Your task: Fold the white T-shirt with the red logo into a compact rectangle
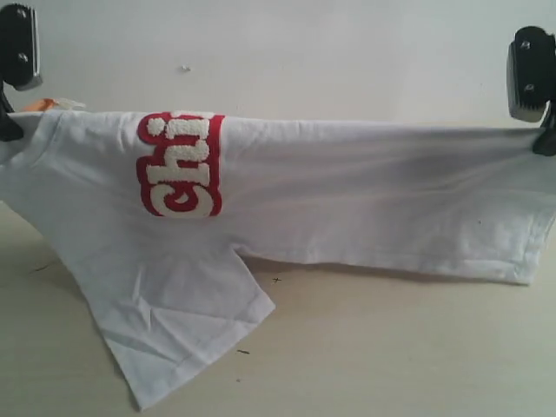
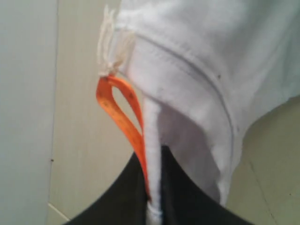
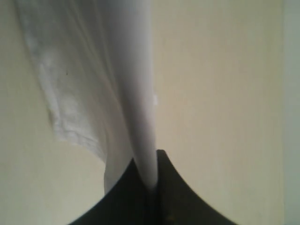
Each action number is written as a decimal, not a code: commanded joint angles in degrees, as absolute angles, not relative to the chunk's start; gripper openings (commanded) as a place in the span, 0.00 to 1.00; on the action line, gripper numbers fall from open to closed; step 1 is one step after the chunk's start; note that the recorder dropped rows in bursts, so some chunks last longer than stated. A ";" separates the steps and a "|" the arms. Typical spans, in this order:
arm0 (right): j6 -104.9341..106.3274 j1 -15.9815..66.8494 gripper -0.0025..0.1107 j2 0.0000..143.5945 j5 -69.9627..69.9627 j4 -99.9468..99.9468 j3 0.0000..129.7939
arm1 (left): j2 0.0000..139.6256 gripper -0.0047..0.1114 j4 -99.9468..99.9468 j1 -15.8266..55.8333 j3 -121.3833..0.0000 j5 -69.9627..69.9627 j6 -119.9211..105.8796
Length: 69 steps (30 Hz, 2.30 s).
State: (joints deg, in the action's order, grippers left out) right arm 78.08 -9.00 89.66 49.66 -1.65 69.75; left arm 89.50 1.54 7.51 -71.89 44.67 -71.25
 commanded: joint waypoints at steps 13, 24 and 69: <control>76.41 -9.34 0.02 77.99 57.17 -3.85 73.09 | 76.45 0.05 2.03 6.46 -74.31 53.41 -70.04; 75.25 -9.34 0.02 71.81 61.05 -8.53 73.09 | 71.39 0.05 -3.07 6.01 -77.47 60.61 -70.04; 49.66 -2.64 0.02 85.80 38.97 6.30 52.92 | 88.81 0.04 1.07 4.49 -65.47 43.75 -50.32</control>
